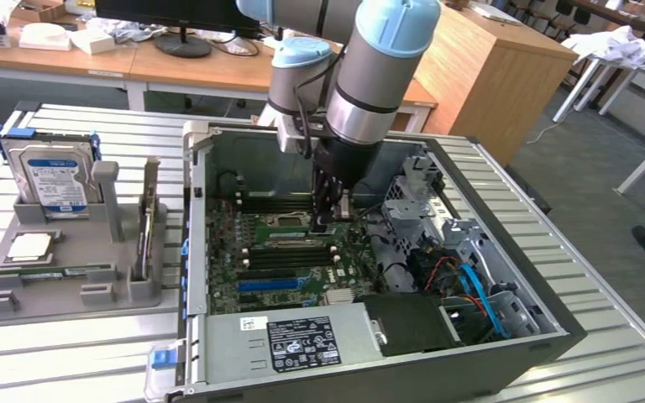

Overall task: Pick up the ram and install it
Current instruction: 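Insert the ram into the slot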

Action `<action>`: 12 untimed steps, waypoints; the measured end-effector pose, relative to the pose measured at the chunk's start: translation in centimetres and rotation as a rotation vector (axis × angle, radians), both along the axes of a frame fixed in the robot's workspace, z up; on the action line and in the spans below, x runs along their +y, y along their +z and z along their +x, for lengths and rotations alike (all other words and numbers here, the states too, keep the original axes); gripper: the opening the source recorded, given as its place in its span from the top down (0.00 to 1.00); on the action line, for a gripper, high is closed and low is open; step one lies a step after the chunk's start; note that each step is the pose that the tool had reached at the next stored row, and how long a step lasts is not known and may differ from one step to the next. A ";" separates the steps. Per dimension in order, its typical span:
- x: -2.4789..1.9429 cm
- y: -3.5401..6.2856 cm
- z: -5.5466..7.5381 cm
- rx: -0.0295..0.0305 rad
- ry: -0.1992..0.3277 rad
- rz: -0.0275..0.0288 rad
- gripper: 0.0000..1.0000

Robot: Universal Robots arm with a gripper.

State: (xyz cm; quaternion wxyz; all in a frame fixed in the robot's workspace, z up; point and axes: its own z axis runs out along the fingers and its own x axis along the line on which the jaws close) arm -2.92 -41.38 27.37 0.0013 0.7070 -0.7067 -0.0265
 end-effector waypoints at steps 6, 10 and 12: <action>0.00 -0.43 0.0 0.0000 0.000 0.0000 0.89; 0.00 -0.73 0.0 0.0001 0.000 -0.0001 0.89; 0.00 -0.87 0.0 0.0000 0.000 0.0000 0.89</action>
